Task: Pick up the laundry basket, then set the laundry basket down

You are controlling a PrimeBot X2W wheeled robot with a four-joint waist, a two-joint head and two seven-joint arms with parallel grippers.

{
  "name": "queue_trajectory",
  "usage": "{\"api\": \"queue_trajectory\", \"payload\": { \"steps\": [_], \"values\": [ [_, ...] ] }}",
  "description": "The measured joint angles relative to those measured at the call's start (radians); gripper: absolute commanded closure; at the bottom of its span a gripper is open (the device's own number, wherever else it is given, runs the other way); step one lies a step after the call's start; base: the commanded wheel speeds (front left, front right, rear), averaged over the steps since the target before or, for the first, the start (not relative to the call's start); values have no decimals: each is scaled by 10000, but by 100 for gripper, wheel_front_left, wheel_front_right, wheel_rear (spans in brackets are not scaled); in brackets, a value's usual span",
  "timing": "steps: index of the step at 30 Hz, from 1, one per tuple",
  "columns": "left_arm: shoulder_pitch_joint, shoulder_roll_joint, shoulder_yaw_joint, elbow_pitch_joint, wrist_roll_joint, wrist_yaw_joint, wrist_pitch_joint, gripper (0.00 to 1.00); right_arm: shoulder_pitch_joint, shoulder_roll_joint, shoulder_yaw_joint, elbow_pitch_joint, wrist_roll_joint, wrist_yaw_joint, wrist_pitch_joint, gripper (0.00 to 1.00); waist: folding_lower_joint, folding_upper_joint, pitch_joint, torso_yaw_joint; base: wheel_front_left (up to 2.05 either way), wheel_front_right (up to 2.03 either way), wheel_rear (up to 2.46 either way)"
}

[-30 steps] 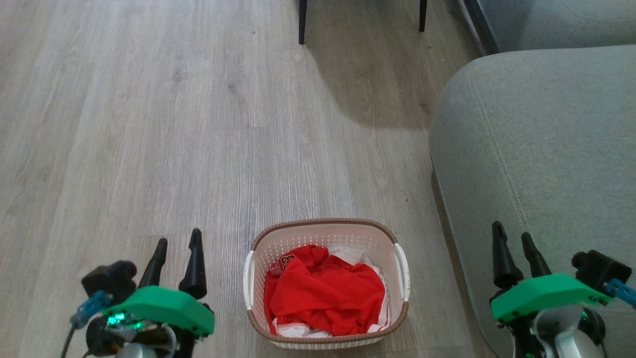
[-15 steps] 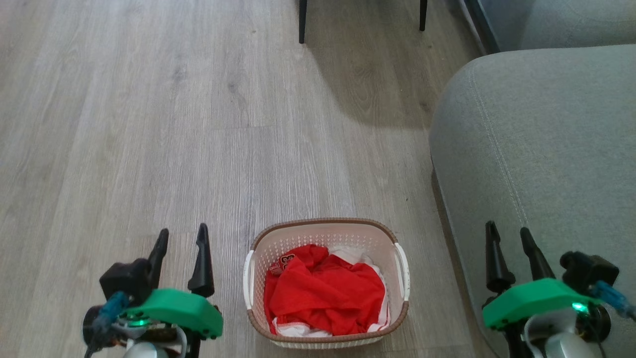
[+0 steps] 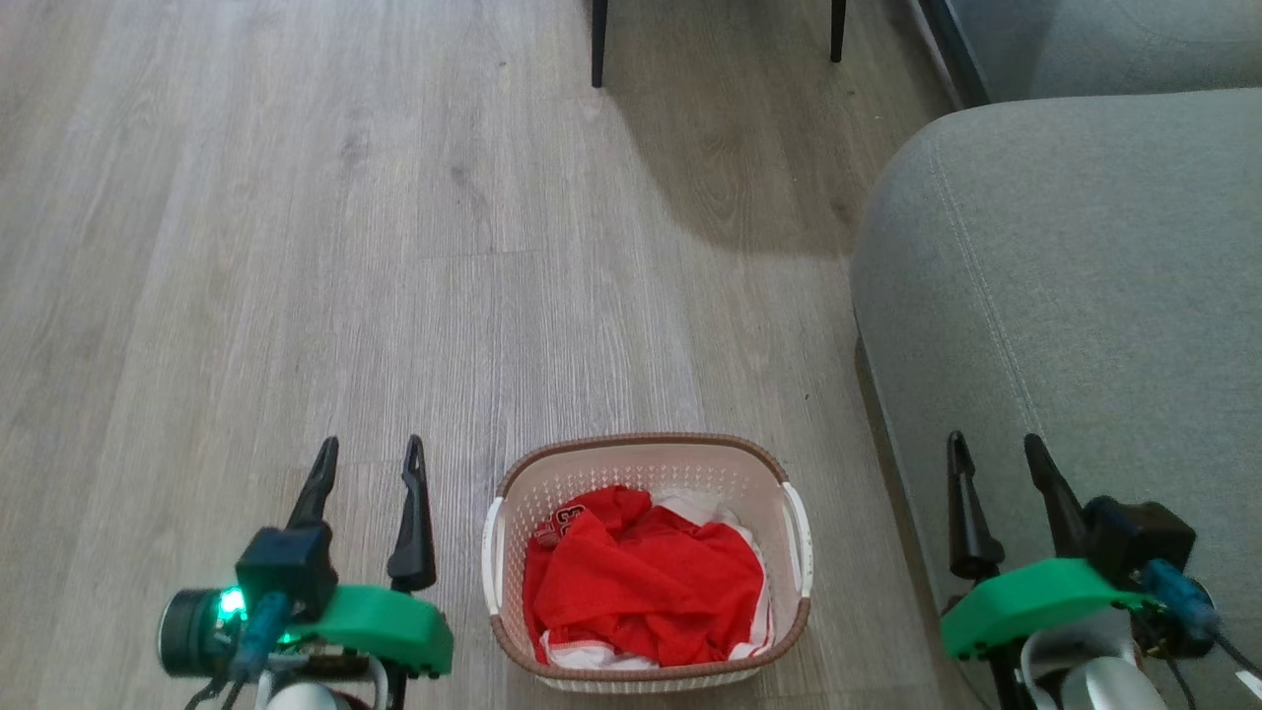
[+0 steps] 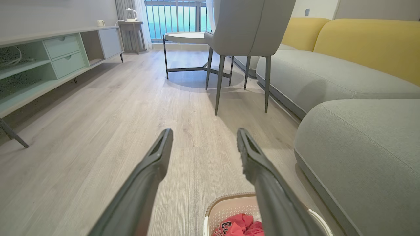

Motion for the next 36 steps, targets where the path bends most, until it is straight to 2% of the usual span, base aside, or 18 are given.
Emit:
{"api": "queue_trajectory", "payload": {
  "steps": [17, 36],
  "values": [
    [379, 17, -305, -199, 1898, 111, -449, 0, 95, -19, 290, -267, -1894, 0, -426, 0, 0, 0, -140, -36, 0, 0, 0],
    [416, -171, 17, 182, 1900, -217, -449, 0, 214, -27, 314, -267, -1933, 2, -426, 0, 0, 0, -198, -47, 0, 0, 0]
  ]
}}
